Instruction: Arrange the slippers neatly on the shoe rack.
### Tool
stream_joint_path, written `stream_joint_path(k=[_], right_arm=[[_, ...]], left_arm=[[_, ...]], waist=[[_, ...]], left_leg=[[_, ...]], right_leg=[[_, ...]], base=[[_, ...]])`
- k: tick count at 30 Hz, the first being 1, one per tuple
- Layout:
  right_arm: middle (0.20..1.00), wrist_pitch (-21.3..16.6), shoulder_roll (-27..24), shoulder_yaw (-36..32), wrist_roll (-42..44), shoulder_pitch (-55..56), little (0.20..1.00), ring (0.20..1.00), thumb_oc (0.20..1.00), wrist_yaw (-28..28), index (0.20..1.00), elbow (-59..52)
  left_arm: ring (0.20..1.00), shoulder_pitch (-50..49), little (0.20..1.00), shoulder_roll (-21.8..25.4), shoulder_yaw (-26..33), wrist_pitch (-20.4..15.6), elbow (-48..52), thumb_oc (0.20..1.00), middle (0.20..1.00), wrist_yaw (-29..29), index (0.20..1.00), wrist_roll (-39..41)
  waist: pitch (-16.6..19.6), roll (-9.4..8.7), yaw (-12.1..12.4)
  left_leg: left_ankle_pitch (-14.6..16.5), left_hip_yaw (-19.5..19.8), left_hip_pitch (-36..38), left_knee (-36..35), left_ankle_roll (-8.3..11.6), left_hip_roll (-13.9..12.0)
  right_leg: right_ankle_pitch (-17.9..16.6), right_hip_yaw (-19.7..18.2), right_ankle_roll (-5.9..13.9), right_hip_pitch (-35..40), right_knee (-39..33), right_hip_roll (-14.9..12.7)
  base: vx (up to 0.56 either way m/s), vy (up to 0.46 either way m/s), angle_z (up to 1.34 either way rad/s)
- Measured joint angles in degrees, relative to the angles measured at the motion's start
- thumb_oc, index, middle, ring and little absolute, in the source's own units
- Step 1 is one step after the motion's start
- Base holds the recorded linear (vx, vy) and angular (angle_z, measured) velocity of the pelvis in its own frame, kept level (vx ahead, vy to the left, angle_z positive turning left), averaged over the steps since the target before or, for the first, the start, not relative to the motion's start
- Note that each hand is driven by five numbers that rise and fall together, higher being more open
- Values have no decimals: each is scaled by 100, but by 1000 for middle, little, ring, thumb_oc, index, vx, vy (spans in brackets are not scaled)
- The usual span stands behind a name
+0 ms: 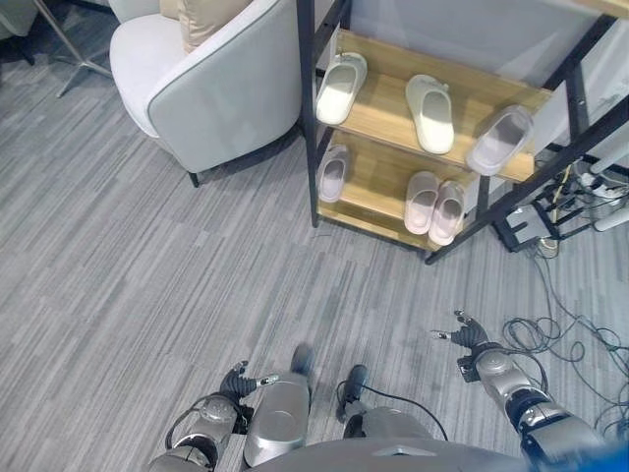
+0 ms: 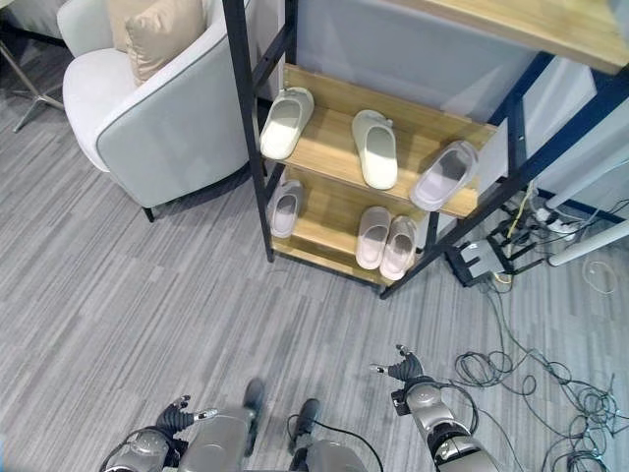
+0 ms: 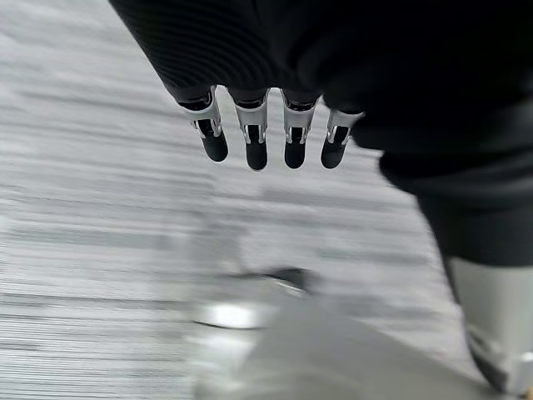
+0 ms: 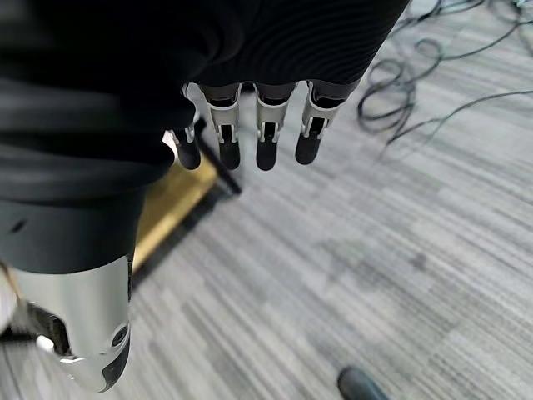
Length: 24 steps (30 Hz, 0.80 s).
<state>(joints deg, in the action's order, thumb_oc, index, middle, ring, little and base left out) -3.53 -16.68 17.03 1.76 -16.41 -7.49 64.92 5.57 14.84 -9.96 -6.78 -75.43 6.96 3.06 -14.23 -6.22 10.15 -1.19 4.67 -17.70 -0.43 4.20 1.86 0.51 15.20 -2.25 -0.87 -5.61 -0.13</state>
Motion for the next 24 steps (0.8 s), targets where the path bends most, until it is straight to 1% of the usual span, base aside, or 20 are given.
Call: stream_joint_path(k=[2,3,4,5,6,7,8,9,10,11,12,13,15,16,17,19,21,22,23,24], right_arm=[[1000,-22,149,40,-43,107,1000,1000,1000,1,1000,-45],[1000,-56,139,41,-72,270,1000,1000,1000,0,1000,-88],[1000,-21,155,48,-92,427,1000,1000,1000,7,1000,-50],[1000,-1,215,52,-96,571,1000,1000,1000,9,1000,30],[1000,5,290,55,-98,725,1000,1000,1000,14,1000,72],[1000,10,377,69,-122,903,1000,1000,1000,36,1000,164],[1000,19,453,60,-247,1031,1000,1000,1000,71,1000,185],[1000,27,472,80,-283,1043,1000,1000,1000,85,1000,167],[1000,38,480,144,-314,953,1000,1000,1000,97,1000,186],[1000,54,485,155,-315,904,1000,1000,1000,100,1000,176],[1000,64,456,329,-350,895,1000,1000,1000,95,1000,82],[1000,67,459,458,-465,845,1000,1000,1000,102,1000,23],[1000,71,470,609,-549,854,1000,1000,1000,112,1000,-30],[1000,72,443,570,-549,823,1000,1000,1000,110,1000,-80],[1000,72,415,460,-548,761,1000,1000,1000,101,1000,-206],[1000,75,448,388,-548,875,1000,1000,1000,101,1000,-182],[1000,73,513,406,-549,1014,1000,1000,1000,113,1000,-133],[1000,73,508,401,-616,1012,1000,1000,1000,107,1000,-82],[1000,66,390,379,-667,918,1000,1000,1000,86,1000,-83],[1000,71,352,378,-670,933,1000,1000,1000,83,1000,-72]], left_arm=[[1000,-365,1000,64,356,101,-220,1000,1000,44,1000,1],[1000,-471,1000,110,374,146,-273,1000,1000,39,1000,-25],[1000,-485,1000,194,423,147,-399,1000,1000,40,1000,-34],[1000,-560,1000,295,566,162,-457,1000,1000,50,1000,-33],[1000,-620,1000,420,562,162,-429,1000,1000,50,1000,-31],[1000,-583,1000,564,558,151,-253,1000,1000,50,1000,-28],[1000,-387,1000,646,525,116,16,1000,1000,65,1000,-22],[1000,-191,1000,661,454,49,161,1000,1000,91,1000,-20],[1000,-28,1000,694,207,-14,242,1000,1000,110,1000,-20],[1000,35,1000,699,84,-16,246,1000,1000,113,1000,-24],[1000,107,1000,663,85,-10,241,1000,1000,132,1000,-18],[1000,129,1000,653,90,-12,246,1000,1000,204,1000,-15],[1000,80,1000,594,82,-27,254,1000,1000,266,1000,-29],[1000,42,1000,542,97,-13,241,1000,1000,296,1000,-31],[1000,-25,1000,482,105,-15,194,1000,1000,302,1000,-34],[1000,-204,1000,393,106,-16,88,1000,1000,301,1000,-45],[1000,-370,1000,433,100,-20,99,1000,1000,302,1000,-66],[1000,-618,1000,484,90,-13,91,1000,1000,292,1000,-258],[1000,-709,1000,353,137,-14,-41,1000,1000,281,1000,-261],[1000,-703,1000,343,138,-11,-17,1000,1000,280,1000,-260]], waist=[[138,63,139],[266,4,100],[354,-111,85],[471,-234,50],[599,-375,2],[737,-406,-20],[842,-389,-19],[932,-328,-68],[904,-302,-149],[869,-245,-169],[812,-50,-178],[809,-31,-180],[751,69,-156],[719,116,-199],[656,168,-315],[613,171,-373],[686,-44,-317],[752,-337,-290],[737,-258,-393],[725,-245,-390]], left_leg=[[-148,221,186,-29,-97,-263],[-359,175,182,134,-132,-187],[-386,133,216,273,-178,-78],[-485,-20,407,216,-346,4],[-452,-131,590,113,-561,115],[-401,-214,916,-44,-736,189],[-263,-279,1120,-55,-892,219],[-180,-308,1198,-37,-961,268],[-134,-317,1331,-52,-987,346],[-100,-350,1420,-41,-1035,351],[81,-248,1486,59,-1225,328],[113,-263,1506,83,-1242,351],[205,-245,1589,47,-1088,359],[211,-250,1539,54,-1084,393],[203,-158,1542,52,-1089,381],[222,-81,1685,18,-1062,370],[272,-68,1808,-125,-980,417],[363,-66,1861,-139,-826,496],[427,55,1875,-101,-702,301],[455,66,1874,-99,-642,225]], right_leg=[[141,-286,-24,248,8,159],[262,-302,31,351,18,81],[397,-307,80,447,94,-41],[551,-309,168,534,257,-178],[643,-302,354,575,450,-339],[658,-240,505,623,841,-494],[687,-207,822,471,1472,-649],[788,-156,1079,219,2043,-835],[650,-57,1343,-78,2857,-1146],[569,27,1476,-318,3471,-1315],[552,9,1496,-515,3573,-1391],[541,29,1508,-680,3507,-1548],[207,351,1478,-664,1918,-1914],[-160,444,1540,-583,667,-2033],[-486,238,1548,-684,93,-2059],[-706,-162,1564,-803,348,-1876],[-714,-160,1545,-861,867,-1630],[-755,-47,991,-552,406,-1430],[-893,48,912,-279,30,-1228],[-805,52,845,-273,30,-1155]], base=[[308,196,-90],[344,254,-37],[260,210,-11],[225,200,-15],[290,340,-21],[226,334,-31],[205,426,-28],[92,273,-25],[93,242,-17],[108,100,-17],[124,34,-12],[203,-99,8],[179,-123,3],[129,-86,5],[147,-116,23],[118,-130,43],[145,-153,9],[183,-214,7],[209,-253,7],[118,-151,20]])
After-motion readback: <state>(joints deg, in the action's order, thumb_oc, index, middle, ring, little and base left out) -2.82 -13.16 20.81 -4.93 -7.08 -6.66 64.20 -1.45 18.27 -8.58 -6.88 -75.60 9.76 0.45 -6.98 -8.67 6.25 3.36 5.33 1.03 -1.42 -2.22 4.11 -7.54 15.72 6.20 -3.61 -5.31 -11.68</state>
